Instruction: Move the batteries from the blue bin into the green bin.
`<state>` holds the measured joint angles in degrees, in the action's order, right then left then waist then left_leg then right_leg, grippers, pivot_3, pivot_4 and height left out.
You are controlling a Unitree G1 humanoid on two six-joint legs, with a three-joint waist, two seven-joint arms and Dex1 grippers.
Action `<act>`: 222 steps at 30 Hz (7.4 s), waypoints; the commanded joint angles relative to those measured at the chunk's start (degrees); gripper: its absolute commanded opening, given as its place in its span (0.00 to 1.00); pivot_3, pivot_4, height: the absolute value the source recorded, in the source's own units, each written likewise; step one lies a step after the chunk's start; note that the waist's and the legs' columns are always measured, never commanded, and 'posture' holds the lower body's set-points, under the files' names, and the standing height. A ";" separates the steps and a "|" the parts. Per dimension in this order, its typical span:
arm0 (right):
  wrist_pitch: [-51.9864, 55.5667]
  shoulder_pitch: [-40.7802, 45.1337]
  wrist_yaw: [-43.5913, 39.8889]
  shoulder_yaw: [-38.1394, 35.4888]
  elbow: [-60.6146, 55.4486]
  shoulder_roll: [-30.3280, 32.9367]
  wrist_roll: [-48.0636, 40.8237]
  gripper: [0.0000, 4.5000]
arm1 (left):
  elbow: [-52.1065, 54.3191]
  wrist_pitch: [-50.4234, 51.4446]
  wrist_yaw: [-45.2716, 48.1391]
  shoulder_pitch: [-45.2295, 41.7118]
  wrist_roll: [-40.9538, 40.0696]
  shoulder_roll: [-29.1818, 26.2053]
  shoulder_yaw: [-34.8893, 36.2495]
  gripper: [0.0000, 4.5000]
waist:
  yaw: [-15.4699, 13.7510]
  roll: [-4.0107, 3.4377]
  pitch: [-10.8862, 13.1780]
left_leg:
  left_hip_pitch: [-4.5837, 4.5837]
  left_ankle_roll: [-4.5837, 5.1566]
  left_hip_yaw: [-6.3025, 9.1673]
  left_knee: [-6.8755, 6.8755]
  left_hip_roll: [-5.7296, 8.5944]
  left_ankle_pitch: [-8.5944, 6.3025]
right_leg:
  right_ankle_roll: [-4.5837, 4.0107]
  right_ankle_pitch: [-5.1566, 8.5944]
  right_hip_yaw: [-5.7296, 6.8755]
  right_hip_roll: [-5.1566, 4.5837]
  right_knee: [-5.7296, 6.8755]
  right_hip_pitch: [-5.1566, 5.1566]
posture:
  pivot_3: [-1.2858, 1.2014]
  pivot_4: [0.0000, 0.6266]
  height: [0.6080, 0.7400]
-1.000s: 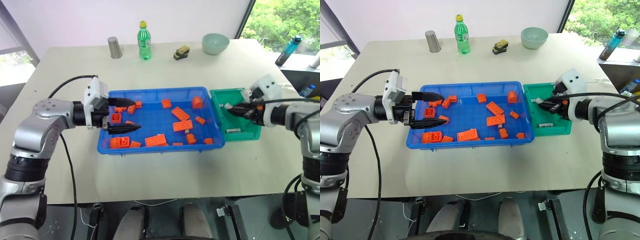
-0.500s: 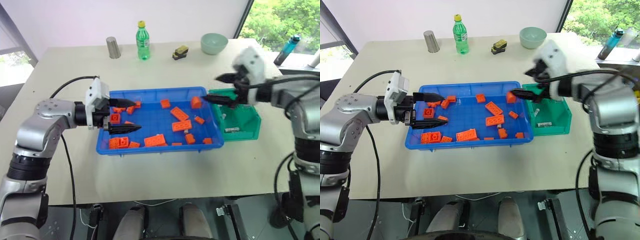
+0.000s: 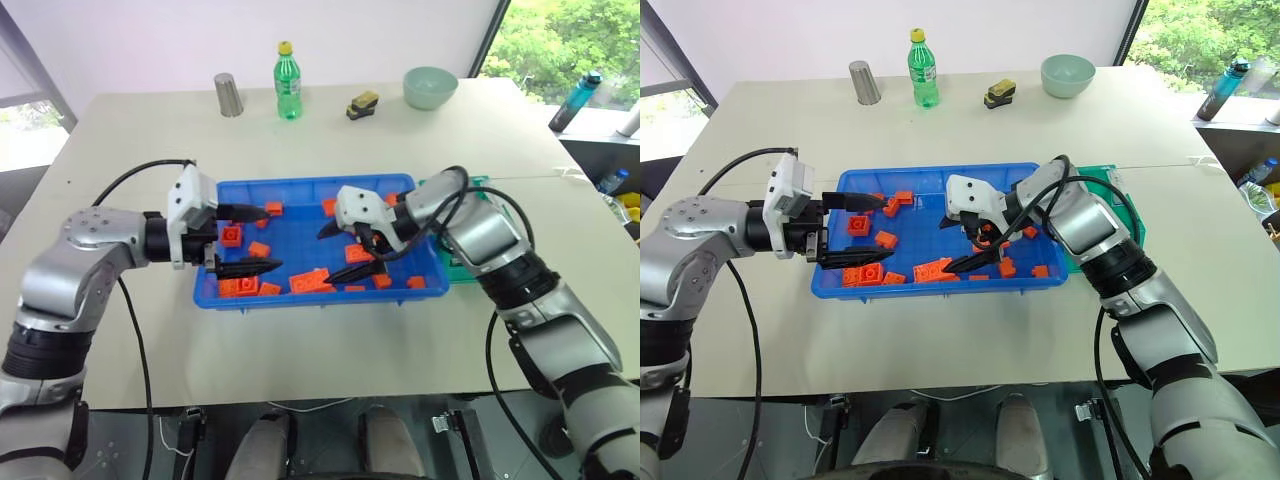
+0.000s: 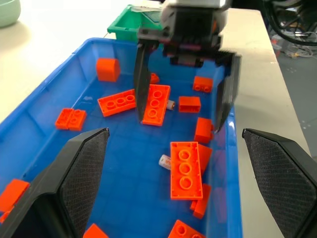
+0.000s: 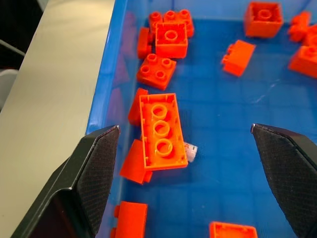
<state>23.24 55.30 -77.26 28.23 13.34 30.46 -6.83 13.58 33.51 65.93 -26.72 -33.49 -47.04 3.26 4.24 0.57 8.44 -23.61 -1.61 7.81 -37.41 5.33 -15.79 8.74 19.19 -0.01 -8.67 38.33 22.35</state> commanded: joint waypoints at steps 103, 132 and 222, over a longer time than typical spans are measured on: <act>15.87 1.15 19.67 -32.75 -4.40 -2.30 2.46 0.06 | 0.62 -1.54 -2.45 0.96 -1.55 -0.31 2.16 1.00 | 1.04 -0.07 0.02 | 0.07 -0.11 0.20 0.01 0.01 0.06 | -0.01 0.00 0.08 0.01 0.09 0.02 | 0.52 0.24 0.90; 21.63 -15.20 23.02 -29.09 -25.74 12.29 -7.38 0.72 | -4.30 -4.11 -0.54 -3.73 1.16 3.72 -0.74 1.00 | -0.94 -0.07 0.03 | 0.03 -0.03 -0.10 0.04 0.02 0.02 | -0.01 0.00 -0.02 -0.05 -0.01 -0.02 | 0.52 0.24 0.90; 56.87 -27.19 45.18 -25.97 -40.23 -4.67 0.40 0.89 | -6.62 -6.08 0.86 -7.45 2.97 7.09 -4.37 1.00 | -1.37 -0.03 0.00 | 0.01 -0.06 0.17 0.01 0.19 0.04 | -0.01 0.00 0.01 -0.13 0.19 -0.05 | 0.52 0.24 0.90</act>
<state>81.48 28.76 -33.63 2.52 -28.47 25.79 -6.06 6.52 28.27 66.28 -33.87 -30.53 -39.31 -1.90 2.88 0.54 8.44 -23.60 -1.68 7.98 -37.42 5.53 -15.75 8.73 19.19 0.01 -8.79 38.52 22.30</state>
